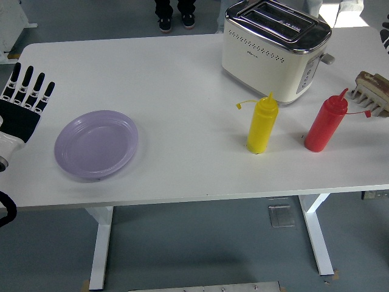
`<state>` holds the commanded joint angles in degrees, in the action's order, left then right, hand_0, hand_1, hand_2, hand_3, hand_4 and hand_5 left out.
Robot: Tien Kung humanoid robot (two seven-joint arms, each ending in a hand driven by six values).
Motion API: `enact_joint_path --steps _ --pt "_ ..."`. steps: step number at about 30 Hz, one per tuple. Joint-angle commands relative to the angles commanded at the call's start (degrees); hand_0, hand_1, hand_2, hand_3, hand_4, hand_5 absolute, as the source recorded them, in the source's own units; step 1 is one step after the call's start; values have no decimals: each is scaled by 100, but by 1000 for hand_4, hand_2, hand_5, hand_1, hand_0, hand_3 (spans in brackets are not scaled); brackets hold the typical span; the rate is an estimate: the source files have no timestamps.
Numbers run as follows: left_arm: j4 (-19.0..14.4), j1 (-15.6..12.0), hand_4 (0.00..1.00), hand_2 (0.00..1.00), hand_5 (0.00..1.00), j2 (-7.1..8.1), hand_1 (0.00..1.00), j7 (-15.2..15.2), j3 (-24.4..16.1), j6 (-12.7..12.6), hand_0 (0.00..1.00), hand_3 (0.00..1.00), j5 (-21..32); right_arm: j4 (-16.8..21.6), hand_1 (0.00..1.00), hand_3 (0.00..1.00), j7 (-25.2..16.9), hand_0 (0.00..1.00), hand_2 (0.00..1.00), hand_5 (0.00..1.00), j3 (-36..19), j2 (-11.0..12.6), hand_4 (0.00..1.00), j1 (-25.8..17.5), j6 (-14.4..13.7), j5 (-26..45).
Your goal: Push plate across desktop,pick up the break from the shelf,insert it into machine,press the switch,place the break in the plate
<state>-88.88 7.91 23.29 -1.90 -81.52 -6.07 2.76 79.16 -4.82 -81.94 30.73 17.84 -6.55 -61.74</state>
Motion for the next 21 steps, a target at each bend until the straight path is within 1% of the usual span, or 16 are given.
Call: enact_joint_path --steps 9,15,16,21 --pt "257 -77 808 701 998 -8 752 -192 -71 -36 809 703 -464 -313 761 750 -198 818 742 201 51 6 635 28 -193 -1532" --pt "509 -81 809 701 998 -25 752 -313 -76 -52 816 702 -724 -550 761 753 -136 816 743 193 95 -10 639 78 -256 -2545" --pt "531 -80 810 702 998 -27 754 -322 -77 -52 823 700 -742 -568 758 765 -127 802 745 199 99 -12 657 82 -258 -2649" --pt "851 -54 810 702 998 -48 754 -367 -118 -37 823 700 -849 -774 758 765 -20 802 745 199 142 -44 657 135 -286 -3507"
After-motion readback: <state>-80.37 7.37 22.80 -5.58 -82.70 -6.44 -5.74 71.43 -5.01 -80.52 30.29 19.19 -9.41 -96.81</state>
